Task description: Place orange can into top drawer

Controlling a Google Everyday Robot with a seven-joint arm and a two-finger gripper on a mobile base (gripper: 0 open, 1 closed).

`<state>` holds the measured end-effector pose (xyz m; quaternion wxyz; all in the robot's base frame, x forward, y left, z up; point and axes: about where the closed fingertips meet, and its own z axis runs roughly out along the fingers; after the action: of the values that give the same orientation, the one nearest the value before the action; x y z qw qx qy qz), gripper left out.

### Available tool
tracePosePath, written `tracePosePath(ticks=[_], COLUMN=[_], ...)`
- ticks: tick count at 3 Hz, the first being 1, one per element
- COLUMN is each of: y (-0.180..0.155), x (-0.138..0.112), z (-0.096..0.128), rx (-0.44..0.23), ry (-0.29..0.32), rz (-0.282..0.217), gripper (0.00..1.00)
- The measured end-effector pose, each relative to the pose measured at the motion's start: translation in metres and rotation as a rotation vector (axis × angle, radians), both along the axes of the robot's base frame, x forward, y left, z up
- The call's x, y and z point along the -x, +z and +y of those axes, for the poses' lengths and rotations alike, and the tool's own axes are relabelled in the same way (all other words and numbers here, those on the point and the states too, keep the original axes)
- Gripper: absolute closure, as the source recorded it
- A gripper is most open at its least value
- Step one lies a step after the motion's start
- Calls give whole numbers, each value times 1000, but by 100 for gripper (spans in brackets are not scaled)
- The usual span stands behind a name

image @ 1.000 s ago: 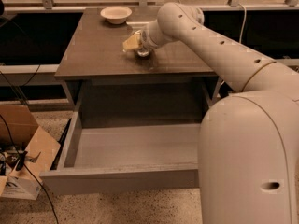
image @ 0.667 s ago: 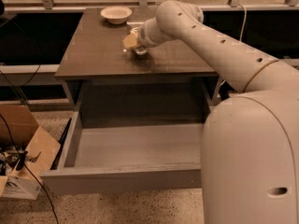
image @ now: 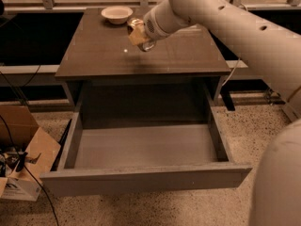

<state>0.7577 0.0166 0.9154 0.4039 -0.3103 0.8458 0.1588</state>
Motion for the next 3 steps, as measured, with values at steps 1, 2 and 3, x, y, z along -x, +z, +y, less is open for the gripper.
tracePosePath(ticks=[1,2,3], y=[-16,-43,-75], x=[94,159,218], z=[3,7,0], rx=[-29,-52,-91], ry=[211,352,448], rz=[76,144,220], gripper=[100,100,100])
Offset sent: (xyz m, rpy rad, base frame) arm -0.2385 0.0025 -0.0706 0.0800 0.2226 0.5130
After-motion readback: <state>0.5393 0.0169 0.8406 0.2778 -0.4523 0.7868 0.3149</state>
